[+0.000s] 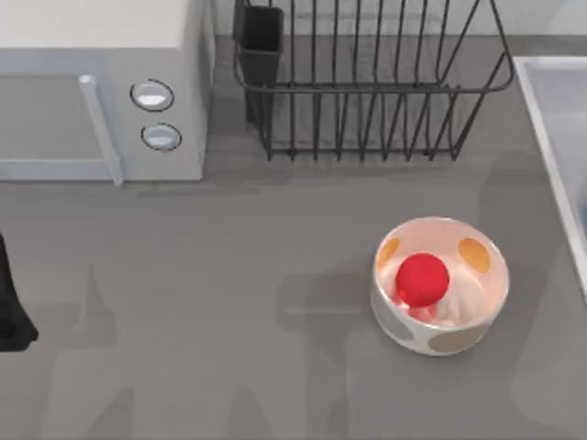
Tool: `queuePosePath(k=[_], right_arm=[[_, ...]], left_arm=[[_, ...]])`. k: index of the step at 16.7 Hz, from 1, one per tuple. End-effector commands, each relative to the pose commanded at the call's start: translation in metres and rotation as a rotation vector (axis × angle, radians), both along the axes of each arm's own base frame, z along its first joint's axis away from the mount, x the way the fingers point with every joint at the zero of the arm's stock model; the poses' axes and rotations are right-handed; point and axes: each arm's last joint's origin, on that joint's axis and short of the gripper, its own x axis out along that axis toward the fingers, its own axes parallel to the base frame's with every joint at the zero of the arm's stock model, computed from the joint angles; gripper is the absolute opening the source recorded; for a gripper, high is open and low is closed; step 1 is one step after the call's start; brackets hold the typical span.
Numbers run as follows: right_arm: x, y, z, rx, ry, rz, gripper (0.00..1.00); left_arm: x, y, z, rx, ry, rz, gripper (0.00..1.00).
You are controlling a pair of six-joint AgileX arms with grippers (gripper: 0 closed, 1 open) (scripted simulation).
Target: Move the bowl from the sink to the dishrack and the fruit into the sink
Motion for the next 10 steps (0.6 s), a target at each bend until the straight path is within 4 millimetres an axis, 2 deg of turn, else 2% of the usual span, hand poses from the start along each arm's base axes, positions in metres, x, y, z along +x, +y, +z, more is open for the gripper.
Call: queuePosePath(k=[3,8,10], right_arm=[[0.0030,-0.0140,0.0010,0.000,-0.028,-0.030,1.00],[0.0037,-0.0119,0.0017,-0.002,-0.029,-0.026,1.00],[0.0046,-0.0129,-0.0044,-0.001,-0.029,-0.029,1.00]], left_arm=[[0.0000,0.0000,0.0000,0.000,0.000,0.000,1.00],[0.0000,0.0000,0.0000,0.000,0.000,0.000,1.00],[0.0000,0.0000,0.0000,0.000,0.000,0.000,1.00]])
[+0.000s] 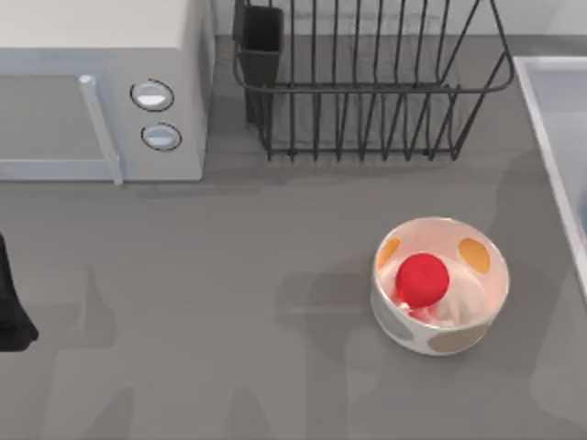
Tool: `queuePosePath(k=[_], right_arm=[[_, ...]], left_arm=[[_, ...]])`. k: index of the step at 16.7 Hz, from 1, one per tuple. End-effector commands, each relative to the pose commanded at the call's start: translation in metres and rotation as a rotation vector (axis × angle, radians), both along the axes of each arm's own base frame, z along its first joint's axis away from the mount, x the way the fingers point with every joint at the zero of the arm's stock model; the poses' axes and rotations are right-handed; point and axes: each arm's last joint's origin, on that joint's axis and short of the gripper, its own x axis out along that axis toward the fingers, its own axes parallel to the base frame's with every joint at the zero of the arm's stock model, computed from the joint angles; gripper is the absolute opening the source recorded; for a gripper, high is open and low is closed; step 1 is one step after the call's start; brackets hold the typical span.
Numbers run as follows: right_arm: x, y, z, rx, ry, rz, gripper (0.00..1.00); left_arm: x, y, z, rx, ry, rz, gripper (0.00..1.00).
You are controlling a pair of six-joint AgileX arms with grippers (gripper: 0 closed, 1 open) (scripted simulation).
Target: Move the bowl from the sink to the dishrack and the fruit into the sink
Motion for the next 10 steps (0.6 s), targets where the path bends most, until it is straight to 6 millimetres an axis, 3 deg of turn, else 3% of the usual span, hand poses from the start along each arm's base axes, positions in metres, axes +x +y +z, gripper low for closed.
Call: queuePosePath(k=[7,10], right_arm=[[0.008,-0.002,-0.078,0.001,0.000,-0.002,1.00],[0.008,-0.002,-0.094,0.001,0.000,-0.002,1.00]], left_arm=[[0.000,0.000,0.000,0.000,0.000,0.000,1.00],[0.000,0.000,0.000,0.000,0.000,0.000,1.00]])
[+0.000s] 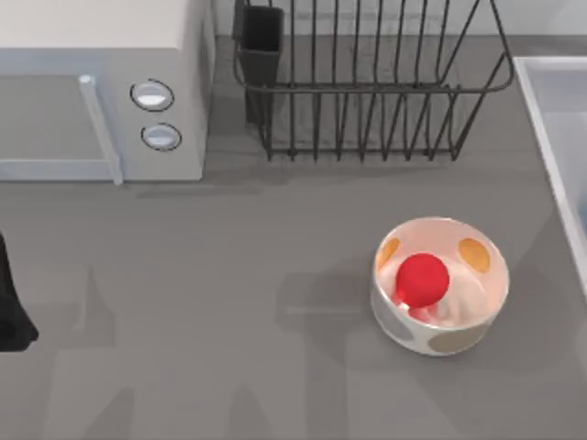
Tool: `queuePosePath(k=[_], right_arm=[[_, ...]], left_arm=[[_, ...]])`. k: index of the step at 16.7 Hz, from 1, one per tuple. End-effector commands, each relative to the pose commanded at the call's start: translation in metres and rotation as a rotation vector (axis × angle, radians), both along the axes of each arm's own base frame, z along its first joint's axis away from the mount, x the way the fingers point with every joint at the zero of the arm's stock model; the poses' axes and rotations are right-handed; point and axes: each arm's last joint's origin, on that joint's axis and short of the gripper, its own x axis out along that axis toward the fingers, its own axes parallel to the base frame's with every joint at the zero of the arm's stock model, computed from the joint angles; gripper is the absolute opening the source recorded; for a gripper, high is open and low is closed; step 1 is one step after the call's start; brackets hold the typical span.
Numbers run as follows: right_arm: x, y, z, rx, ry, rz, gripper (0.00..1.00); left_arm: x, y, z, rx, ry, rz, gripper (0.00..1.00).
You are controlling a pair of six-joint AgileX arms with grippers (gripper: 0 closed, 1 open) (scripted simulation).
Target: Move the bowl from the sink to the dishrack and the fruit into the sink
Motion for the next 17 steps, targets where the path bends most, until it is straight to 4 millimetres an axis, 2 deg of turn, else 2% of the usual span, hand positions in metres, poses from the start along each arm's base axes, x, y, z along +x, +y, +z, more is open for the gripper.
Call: queuePosePath(k=[3,16,17], right_arm=[[0.0000,0.0000,0.0000,0.000,0.000,0.000,1.00],[0.0000,0.0000,0.0000,0.000,0.000,0.000,0.02],[0.0000,0.0000,0.0000,0.000,0.000,0.000,0.00]], left_arm=[[0.0000,0.0000,0.0000,0.000,0.000,0.000,1.00],[0.0000,0.0000,0.0000,0.000,0.000,0.000,1.00],[0.0000,0.0000,0.0000,0.000,0.000,0.000,1.00]])
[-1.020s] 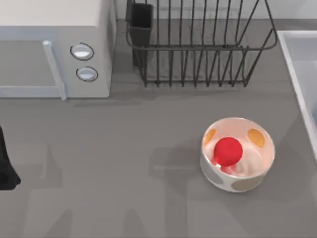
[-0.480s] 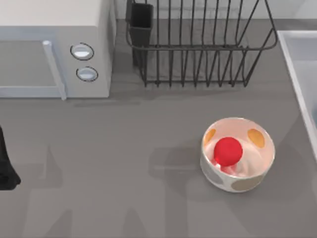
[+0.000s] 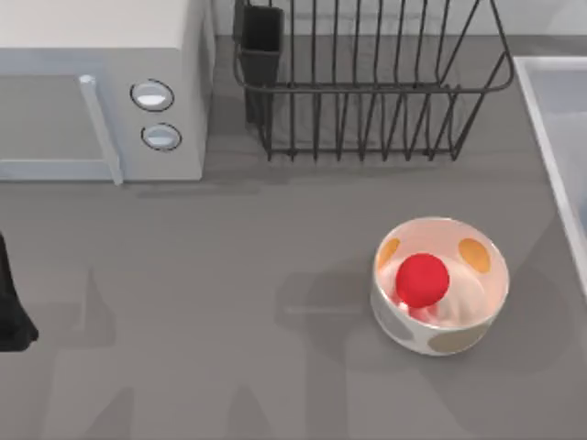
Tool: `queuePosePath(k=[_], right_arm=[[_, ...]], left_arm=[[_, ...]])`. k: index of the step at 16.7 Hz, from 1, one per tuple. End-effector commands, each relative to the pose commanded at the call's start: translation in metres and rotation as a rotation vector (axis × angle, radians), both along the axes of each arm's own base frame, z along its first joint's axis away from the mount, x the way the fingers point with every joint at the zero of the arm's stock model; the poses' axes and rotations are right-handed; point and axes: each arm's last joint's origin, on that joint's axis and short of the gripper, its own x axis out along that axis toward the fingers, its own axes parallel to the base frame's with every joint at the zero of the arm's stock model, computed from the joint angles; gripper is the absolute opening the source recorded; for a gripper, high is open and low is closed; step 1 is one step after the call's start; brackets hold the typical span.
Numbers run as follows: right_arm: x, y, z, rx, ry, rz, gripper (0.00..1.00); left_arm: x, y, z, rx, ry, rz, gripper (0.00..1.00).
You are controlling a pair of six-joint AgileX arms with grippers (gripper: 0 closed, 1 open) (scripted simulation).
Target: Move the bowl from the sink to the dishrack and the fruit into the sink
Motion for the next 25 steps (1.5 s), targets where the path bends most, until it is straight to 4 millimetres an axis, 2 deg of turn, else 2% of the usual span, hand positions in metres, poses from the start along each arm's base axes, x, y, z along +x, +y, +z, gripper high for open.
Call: queuePosePath(k=[9,12,14,18,22,25], right_arm=[[0.000,0.001,0.003,0.000,-0.003,0.002,0.00],[-0.010,-0.009,0.019,0.007,0.014,-0.004,0.00],[-0.025,-0.019,0.045,0.010,0.021,-0.002,0.00],[-0.075,-0.040,0.126,0.007,0.018,0.004,0.00],[-0.150,-0.044,0.207,0.009,0.019,0.006,0.00],[-0.214,-0.032,0.257,0.005,0.011,0.006,0.00]], left_arm=[[0.000,0.000,0.000,0.000,0.000,0.000,1.00],[0.000,0.000,0.000,0.000,0.000,0.000,1.00],[0.000,0.000,0.000,0.000,0.000,0.000,1.00],[0.000,0.000,0.000,0.000,0.000,0.000,1.00],[0.000,0.000,0.000,0.000,0.000,0.000,1.00],[0.000,0.000,0.000,0.000,0.000,0.000,1.00]])
